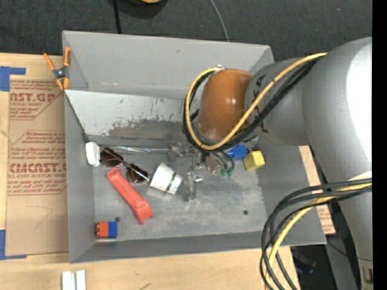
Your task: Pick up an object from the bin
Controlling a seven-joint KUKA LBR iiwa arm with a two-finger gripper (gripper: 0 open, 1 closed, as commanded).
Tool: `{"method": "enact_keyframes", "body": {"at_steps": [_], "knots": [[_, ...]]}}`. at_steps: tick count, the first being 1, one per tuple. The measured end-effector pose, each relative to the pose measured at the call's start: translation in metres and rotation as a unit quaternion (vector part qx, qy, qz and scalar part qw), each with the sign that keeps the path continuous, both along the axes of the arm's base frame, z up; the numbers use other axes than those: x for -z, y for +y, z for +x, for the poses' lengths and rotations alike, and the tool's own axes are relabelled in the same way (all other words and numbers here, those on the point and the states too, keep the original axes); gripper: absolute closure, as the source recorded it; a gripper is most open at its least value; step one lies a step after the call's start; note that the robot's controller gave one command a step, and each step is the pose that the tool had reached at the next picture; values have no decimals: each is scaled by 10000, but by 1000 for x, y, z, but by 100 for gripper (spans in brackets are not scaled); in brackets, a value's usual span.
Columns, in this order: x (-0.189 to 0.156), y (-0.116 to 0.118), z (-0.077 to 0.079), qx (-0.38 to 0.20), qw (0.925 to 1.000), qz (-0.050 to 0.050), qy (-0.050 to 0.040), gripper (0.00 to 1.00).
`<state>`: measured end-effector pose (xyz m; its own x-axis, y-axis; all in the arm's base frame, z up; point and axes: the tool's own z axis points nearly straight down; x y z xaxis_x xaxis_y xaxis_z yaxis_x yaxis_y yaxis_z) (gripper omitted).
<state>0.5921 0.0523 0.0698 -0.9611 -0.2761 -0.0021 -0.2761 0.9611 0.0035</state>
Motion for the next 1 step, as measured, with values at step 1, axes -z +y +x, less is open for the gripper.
{"method": "enact_keyframes", "body": {"at_steps": [1], "knots": [[-2, 49, -2, -1286, 9917, 9, -20, 100]]}}
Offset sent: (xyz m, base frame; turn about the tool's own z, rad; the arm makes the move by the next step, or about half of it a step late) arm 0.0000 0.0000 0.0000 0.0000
